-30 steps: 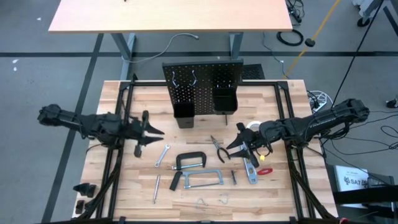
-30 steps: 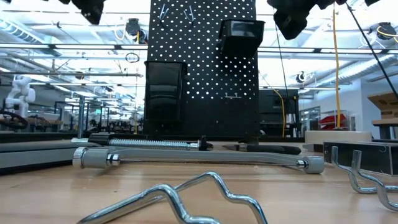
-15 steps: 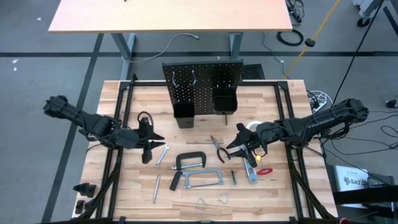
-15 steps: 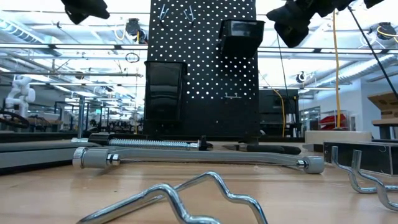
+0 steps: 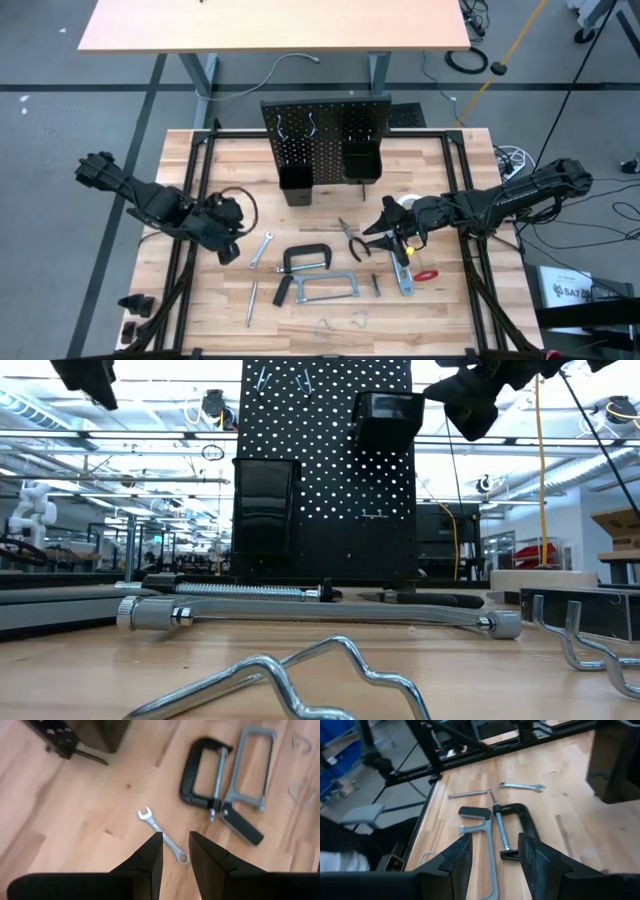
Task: Hang tools onto peg board
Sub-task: Put the wrench into the bottom black bin on the peg board
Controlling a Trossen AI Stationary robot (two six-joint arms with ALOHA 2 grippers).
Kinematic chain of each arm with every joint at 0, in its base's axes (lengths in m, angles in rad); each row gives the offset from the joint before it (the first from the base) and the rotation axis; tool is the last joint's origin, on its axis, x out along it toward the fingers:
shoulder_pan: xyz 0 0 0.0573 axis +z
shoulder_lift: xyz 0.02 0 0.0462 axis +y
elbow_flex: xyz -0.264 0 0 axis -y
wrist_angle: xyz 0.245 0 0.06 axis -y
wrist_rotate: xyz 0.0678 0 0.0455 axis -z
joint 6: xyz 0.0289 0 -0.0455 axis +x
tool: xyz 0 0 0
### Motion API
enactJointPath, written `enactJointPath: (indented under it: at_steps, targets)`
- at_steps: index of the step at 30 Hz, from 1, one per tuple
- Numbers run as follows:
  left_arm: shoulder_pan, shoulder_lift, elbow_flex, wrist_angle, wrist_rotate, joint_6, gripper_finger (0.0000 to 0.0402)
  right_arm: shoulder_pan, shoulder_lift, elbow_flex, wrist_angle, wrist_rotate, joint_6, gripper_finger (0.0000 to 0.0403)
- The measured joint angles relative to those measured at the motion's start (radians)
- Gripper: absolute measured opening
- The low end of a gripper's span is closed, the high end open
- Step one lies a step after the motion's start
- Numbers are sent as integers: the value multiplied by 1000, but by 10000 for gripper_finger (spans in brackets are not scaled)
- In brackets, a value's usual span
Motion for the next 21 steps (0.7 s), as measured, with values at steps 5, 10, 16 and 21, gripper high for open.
enactJointPath:
  at_steps: [5,10,16,21]
  targets:
    - [-5,5,-64,84,10,28,97,0,0,0,19,24,10,153]
    - [-4,29,-103,90,5,60,107,21,0,0,16,26,31,153]
    - [-4,78,-141,109,34,89,159,24,0,0,17,28,3,153]
    - [33,113,-141,111,89,65,209,17,0,0,23,30,-4,153]
